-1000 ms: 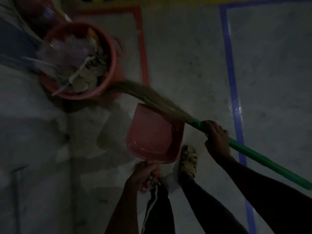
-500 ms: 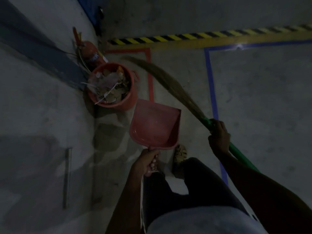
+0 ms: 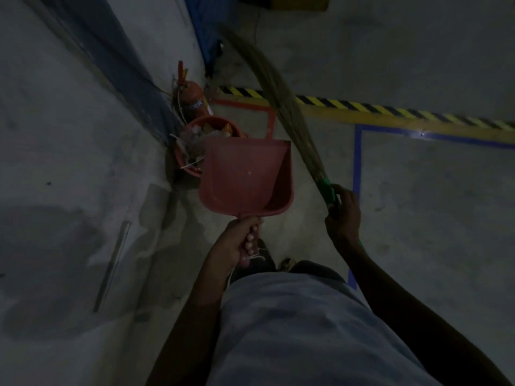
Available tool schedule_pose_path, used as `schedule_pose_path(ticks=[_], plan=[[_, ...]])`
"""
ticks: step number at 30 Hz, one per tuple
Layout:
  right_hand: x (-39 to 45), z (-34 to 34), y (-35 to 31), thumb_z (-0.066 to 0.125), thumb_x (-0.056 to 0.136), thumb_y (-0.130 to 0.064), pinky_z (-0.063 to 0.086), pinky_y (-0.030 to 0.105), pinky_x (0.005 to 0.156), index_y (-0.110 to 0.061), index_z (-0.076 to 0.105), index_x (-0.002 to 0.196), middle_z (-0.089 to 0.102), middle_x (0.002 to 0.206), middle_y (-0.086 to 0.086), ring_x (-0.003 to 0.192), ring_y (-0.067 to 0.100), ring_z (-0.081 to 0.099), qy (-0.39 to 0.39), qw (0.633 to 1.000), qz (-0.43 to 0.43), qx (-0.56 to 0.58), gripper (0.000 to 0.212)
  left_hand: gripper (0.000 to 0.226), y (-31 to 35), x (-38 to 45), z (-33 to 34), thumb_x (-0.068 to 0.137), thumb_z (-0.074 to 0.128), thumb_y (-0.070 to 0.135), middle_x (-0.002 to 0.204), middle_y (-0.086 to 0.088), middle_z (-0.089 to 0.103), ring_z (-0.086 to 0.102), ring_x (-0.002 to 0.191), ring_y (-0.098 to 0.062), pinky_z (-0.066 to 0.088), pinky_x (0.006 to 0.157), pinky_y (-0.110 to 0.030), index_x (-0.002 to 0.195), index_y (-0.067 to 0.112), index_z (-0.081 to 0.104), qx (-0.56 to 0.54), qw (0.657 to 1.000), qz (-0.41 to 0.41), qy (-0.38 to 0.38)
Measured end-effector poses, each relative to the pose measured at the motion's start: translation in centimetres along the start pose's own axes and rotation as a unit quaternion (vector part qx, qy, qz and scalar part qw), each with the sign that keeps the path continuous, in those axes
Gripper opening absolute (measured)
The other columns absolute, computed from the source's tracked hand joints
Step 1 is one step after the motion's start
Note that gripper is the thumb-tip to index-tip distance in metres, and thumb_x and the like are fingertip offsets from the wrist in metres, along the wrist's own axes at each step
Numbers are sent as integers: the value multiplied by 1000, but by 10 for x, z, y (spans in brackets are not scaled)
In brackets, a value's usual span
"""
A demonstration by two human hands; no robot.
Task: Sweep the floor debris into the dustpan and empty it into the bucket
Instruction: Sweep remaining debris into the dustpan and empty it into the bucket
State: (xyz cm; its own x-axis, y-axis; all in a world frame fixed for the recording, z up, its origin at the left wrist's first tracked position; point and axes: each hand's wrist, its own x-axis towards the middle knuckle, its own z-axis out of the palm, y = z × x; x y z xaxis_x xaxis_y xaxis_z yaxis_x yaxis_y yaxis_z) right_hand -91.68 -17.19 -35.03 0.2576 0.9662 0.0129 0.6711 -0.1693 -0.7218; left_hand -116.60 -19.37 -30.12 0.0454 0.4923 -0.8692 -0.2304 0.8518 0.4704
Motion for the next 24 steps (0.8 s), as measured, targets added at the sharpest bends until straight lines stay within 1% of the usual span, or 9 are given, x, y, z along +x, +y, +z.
schedule_pose_path(ticks=[2,4,8,13,15,18,20,22,24], plan=[[8,5,-15,60,85,13,47,29,87,-6,53,136,52,130,15,114,26,53,-24,1000,-7,18,55,37,13,3,-3,93,61,17,42,3,36,28,34,-9,23,37,-17,59,16,46,-13,1000,6,-5],[18,10,-28,59,87,11,51,32,88,-8,52,137,50,132,14,114,24,53,-47,999,-9,27,54,35,28,8,-9,92,61,17,43,3,36,28,33,-10,23,37,-17,61,16,45,-26,1000,11,0],[49,26,-50,61,86,10,54,39,89,-9,53,136,51,133,13,118,28,54,-65,998,-19,20,54,35,59,26,-30,93,59,16,43,3,36,28,34,-10,23,37,-18,62,16,45,-54,998,13,6],[102,56,-77,62,85,11,56,41,91,-15,51,138,53,131,10,119,18,53,-76,997,-13,21,60,37,114,68,-56,96,57,17,41,5,35,28,31,-8,21,35,-18,62,16,43,-111,993,-22,-26],[123,68,-90,62,85,12,56,42,90,-15,51,138,53,130,10,118,20,54,-73,997,-2,16,61,37,142,87,-66,97,56,16,41,5,36,29,31,-7,22,35,-19,63,16,42,-126,990,-33,-46],[151,87,-112,63,85,10,57,42,87,-16,52,138,54,130,10,118,24,56,-81,996,20,-5,60,36,183,117,-83,98,53,14,41,6,35,31,31,-6,28,33,-18,65,17,39,-217,970,-64,-88],[165,100,-125,65,85,8,57,40,86,-17,52,137,55,130,9,117,23,57,-85,996,36,-14,59,40,210,139,-95,99,50,15,40,6,35,33,30,-5,31,33,-16,60,16,41,-268,954,-86,-99],[177,113,-138,66,85,8,57,39,86,-18,53,137,56,129,8,115,22,58,-90,995,47,-17,59,50,234,163,-108,101,48,17,40,6,36,35,30,-4,32,32,-16,51,14,46,-288,947,-98,-106],[188,124,-150,65,86,7,57,40,87,-19,53,137,56,128,7,115,21,58,-94,993,62,-21,59,54,260,185,-118,101,48,16,40,5,39,37,30,-4,33,31,-16,48,13,48,-299,942,-104,-111]])
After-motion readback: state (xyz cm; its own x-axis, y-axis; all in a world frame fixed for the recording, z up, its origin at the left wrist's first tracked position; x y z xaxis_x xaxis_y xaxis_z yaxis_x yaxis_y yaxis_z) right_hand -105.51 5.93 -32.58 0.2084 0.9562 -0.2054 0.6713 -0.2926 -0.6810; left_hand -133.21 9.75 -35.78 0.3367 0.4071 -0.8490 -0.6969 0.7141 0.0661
